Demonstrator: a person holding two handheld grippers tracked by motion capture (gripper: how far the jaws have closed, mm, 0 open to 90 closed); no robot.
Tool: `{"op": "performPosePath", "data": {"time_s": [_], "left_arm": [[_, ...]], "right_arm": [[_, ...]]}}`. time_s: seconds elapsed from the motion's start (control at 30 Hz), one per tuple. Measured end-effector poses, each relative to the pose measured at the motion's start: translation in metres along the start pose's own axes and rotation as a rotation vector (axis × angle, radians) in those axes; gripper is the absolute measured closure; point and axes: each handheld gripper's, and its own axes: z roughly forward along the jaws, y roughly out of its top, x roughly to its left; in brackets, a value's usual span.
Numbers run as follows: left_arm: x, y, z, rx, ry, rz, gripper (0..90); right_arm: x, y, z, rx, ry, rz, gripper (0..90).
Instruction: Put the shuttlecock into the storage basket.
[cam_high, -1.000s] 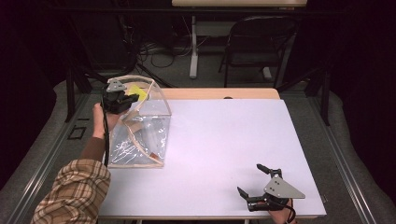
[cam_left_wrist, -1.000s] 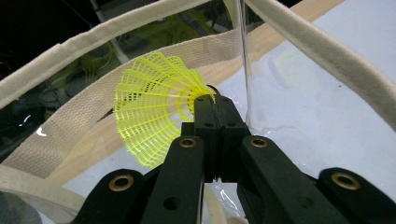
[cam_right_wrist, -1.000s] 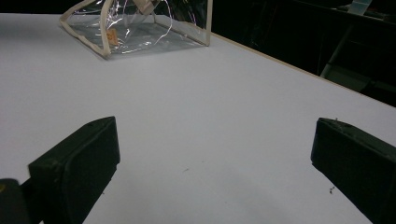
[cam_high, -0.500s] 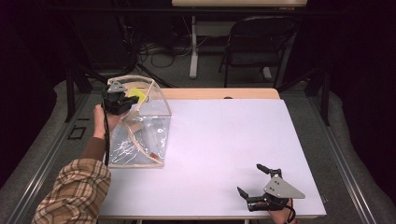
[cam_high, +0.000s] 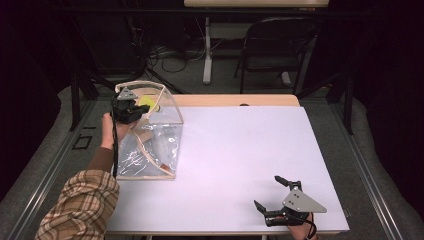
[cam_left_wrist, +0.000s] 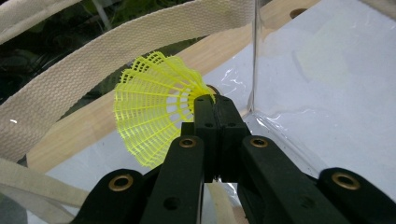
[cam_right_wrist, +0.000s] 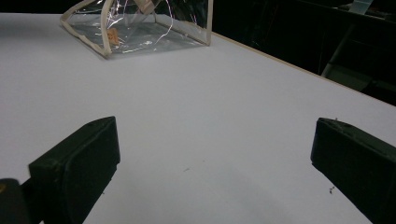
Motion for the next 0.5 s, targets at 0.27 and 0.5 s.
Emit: {"op": "performPosePath", "data": {"time_s": [0.27, 0.5], "left_arm": [[0.0025, -0.0013, 0.0024, 0.014, -0.004, -0.012, 88.8], [0.0085, -0.0029, -0.0051, -0.037, 0.038, -0.082, 56.6]], "right_arm": [[-0.0001, -0.0002, 0.0003, 0.000, 0.002, 0.000, 0.8], [-0.0002, -0.0002, 0.0003, 0.000, 0.001, 0.000, 0.8]]}}
